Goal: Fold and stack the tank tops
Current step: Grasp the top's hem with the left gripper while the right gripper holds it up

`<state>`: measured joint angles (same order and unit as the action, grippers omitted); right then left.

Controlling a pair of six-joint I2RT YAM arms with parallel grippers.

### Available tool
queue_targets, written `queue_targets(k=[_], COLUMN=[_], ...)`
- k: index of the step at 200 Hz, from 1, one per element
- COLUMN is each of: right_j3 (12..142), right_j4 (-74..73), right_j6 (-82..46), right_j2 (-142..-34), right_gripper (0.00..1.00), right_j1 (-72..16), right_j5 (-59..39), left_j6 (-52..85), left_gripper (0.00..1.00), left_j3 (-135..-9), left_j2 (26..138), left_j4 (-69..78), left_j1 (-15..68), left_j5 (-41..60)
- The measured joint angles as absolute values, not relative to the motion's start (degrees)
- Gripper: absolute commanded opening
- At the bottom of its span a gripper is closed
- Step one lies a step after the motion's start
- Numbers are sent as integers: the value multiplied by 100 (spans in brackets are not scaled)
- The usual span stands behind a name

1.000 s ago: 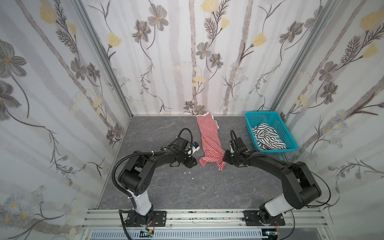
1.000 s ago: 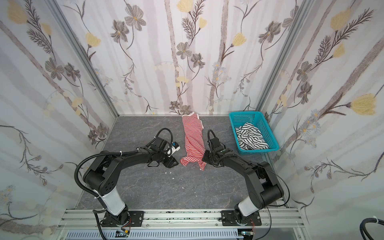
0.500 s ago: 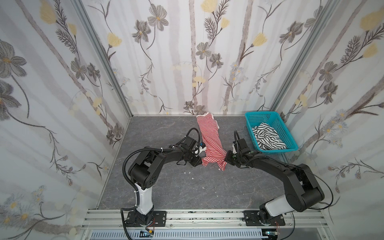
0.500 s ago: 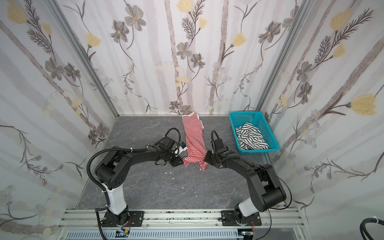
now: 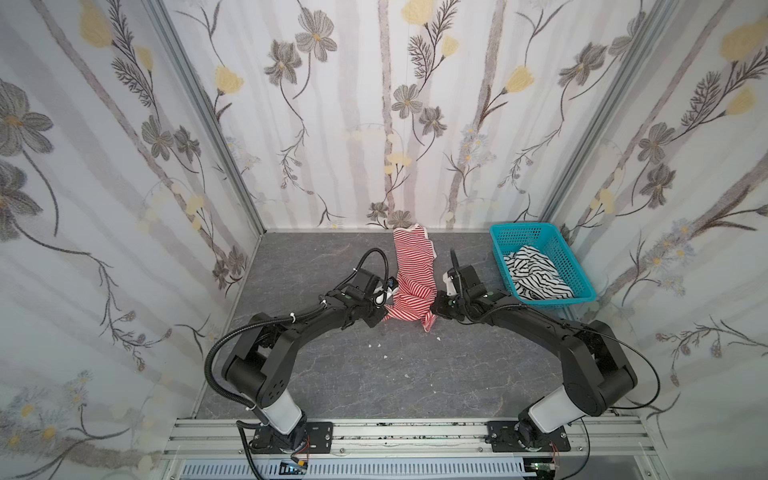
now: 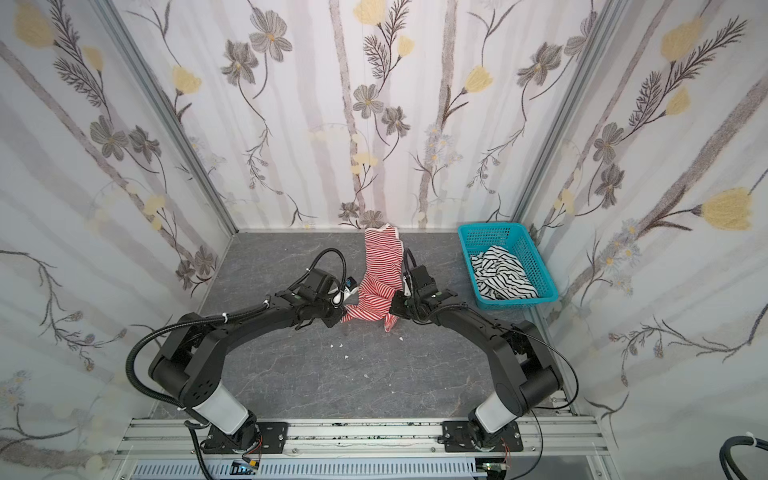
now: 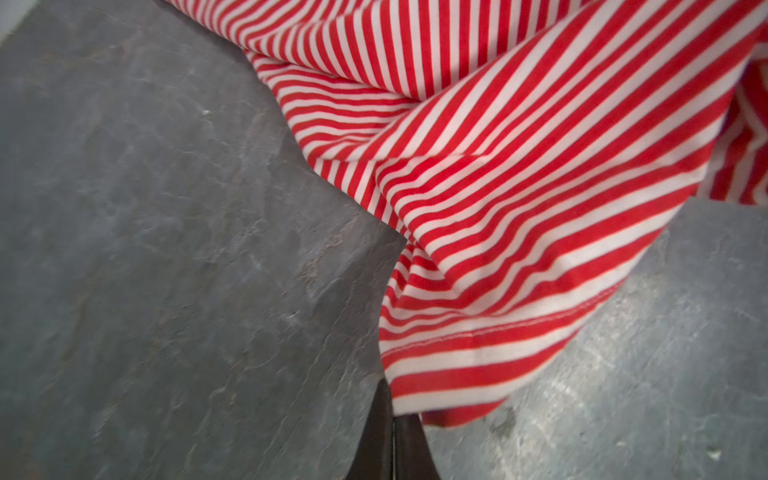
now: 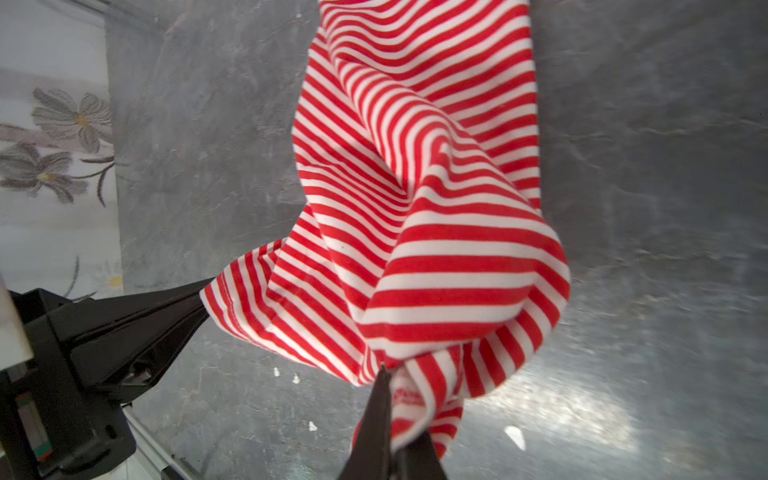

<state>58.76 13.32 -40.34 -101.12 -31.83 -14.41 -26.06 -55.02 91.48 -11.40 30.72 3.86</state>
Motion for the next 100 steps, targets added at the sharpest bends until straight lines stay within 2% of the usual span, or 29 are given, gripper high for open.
queue_targets(k=[45,73,100], right_j3=[6967,7461,7459], right_j4=[1699,1975,2235], right_j6=[-3798,-3662,-3586], right_j2=[-11074,-11557,-11642], right_gripper=[0,0,0], right_j1=[-3715,-3959,-4023], right_j5=[-1439,-1367,-1219], left_j6=[-3815,-4357,-4670], left_gripper=[0,0,0], left_j3=[-4786,-4283,-3780], left_j2=[8040,7446,7387], left_j4=[-1011,-902,-906], left_j1=[2759,2757,2880], left_j5=[-814,-902,-751])
